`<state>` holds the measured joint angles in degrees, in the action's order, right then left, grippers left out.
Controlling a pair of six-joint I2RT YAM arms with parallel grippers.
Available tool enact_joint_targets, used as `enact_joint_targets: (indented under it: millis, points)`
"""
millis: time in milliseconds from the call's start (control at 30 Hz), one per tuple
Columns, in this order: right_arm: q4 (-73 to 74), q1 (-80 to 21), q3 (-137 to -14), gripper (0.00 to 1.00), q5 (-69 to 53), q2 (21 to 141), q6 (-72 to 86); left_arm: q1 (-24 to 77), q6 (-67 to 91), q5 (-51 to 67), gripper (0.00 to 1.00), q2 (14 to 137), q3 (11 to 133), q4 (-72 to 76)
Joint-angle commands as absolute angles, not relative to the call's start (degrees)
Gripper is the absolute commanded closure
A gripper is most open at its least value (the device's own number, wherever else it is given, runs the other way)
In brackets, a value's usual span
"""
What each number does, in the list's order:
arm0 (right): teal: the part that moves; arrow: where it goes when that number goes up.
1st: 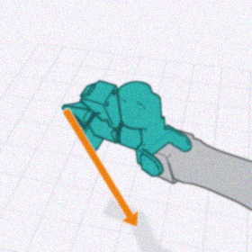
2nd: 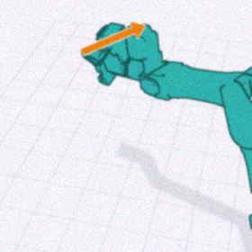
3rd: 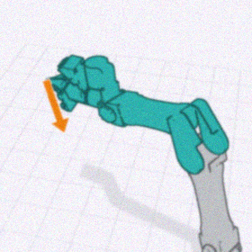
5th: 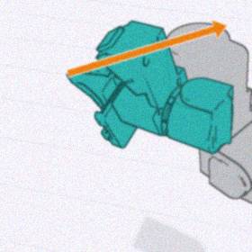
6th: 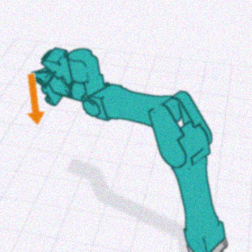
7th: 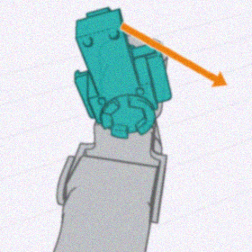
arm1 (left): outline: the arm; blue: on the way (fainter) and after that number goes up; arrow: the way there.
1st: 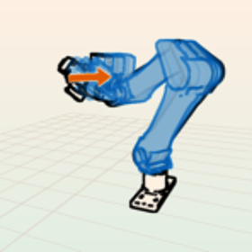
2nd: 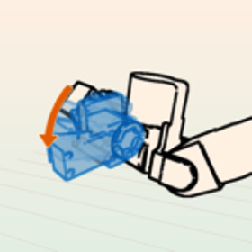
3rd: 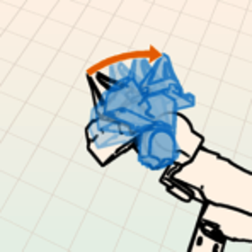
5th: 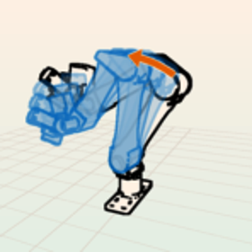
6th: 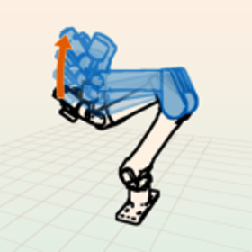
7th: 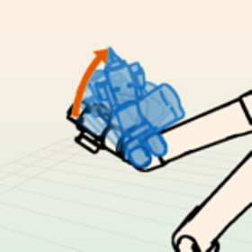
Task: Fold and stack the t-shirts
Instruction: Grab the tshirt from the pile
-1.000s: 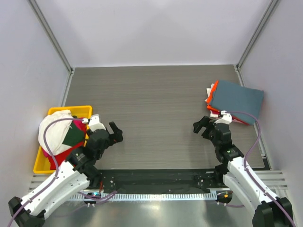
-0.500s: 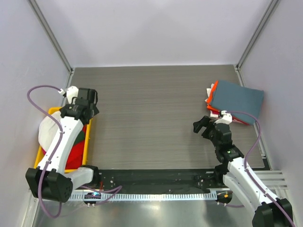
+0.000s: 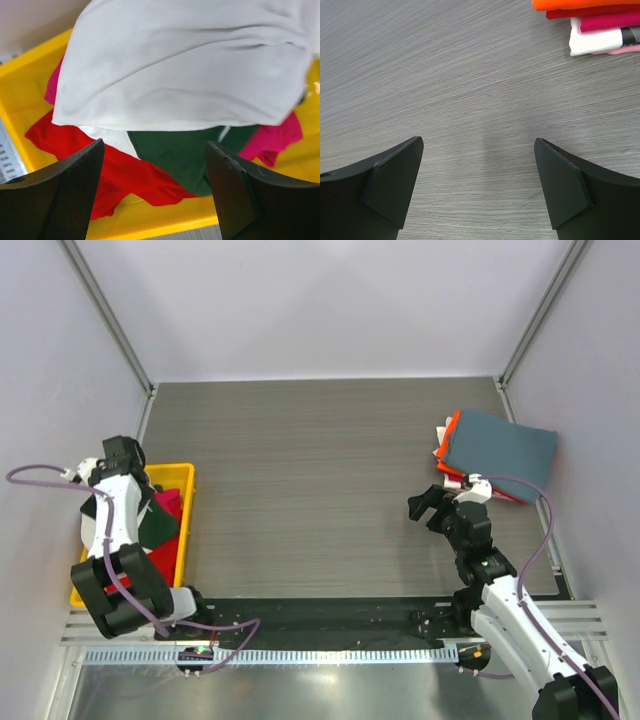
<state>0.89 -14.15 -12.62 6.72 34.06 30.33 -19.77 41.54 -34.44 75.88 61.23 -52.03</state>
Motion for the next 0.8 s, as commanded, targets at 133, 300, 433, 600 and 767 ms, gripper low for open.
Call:
enact_joint_targets:
  millis: [133,300,433,600,767]
  points:
    - [-1.14,-14.41,-13.71,0.01,6.86,32.61,30.85,-26.28,45.44,-27.34,0.21,76.46,53.17,-39.82]
    - [-1.49,-14.41,-13.89,0.01,7.03,33.40,30.85,-28.38,47.45,-23.92,0.35,81.82,53.18,-38.15]
    - [-1.67,-14.41,-13.89,0.01,6.86,33.75,30.85,-30.67,47.03,-21.71,0.57,81.22,52.65,-36.30]
    - [-1.49,-14.41,-13.62,0.01,6.86,32.96,30.85,-31.11,47.28,-24.96,1.00,79.98,55.02,-40.86]
    - [-1.41,-14.41,-13.54,0.01,6.85,32.34,30.85,-31.03,50.35,-19.70,1.00,71.21,53.00,-39.64]
